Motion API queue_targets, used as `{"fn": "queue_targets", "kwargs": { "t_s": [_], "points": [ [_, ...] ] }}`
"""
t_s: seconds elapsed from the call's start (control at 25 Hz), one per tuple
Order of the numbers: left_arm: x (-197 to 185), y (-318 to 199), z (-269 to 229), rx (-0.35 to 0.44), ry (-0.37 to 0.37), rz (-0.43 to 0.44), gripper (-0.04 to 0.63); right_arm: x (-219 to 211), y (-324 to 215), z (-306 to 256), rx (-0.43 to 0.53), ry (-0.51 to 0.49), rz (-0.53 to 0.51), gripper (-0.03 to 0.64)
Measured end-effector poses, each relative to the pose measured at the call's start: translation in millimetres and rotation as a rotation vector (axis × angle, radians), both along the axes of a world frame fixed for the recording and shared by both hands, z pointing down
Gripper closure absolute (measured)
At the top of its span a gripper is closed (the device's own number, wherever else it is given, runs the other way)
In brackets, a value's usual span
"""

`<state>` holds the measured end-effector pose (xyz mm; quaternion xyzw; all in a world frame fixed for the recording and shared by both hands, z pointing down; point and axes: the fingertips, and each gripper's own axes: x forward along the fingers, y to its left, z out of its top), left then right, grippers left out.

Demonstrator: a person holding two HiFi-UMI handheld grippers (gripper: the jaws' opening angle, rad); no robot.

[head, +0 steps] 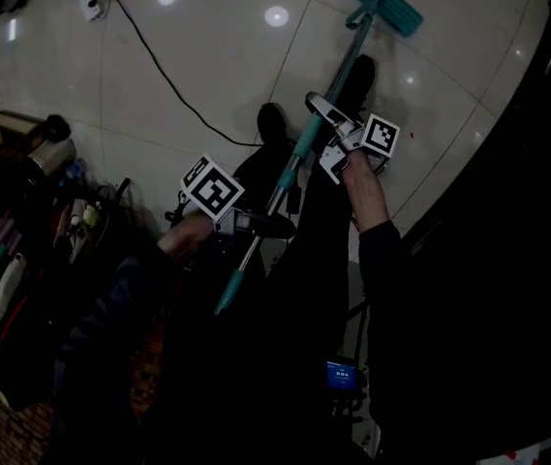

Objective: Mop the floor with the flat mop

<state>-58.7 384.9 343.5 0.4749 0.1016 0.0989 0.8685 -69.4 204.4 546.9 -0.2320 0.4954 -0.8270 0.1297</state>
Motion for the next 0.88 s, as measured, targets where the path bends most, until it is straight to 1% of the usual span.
{"fn": "queue_targets", "kwargs": {
  "t_s": [0.2, 0.36, 0.48, 0.56, 0.64, 0.8, 0.88],
  "points": [
    [39, -42, 5, 0.01, -0.003, -0.002, 0.518, 45, -50, -2, 0.025, 0.023, 0.015, 0.439],
    [83, -83, 17, 0.026, -0.004, -0.007, 0.52, 90, -93, 7, 0.029, 0.048, 0.012, 0.439],
    [137, -147, 31, 0.015, -0.007, -0.015, 0.52, 145, -155, 23, 0.017, 0.064, 0.019, 0.439],
    [171, -188, 44, 0.024, -0.01, -0.015, 0.52, 179, -196, 34, 0.009, 0.075, 0.028, 0.439],
    [181, -200, 49, 0.035, -0.007, -0.017, 0.521, 193, -209, 37, 0.014, 0.099, 0.038, 0.439],
    [178, -192, 50, 0.052, 0.004, -0.026, 0.522, 196, -205, 36, 0.038, 0.153, 0.034, 0.439],
    [186, -199, 55, 0.055, 0.004, -0.035, 0.526, 204, -216, 38, 0.052, 0.169, 0.037, 0.439]
  ]
}}
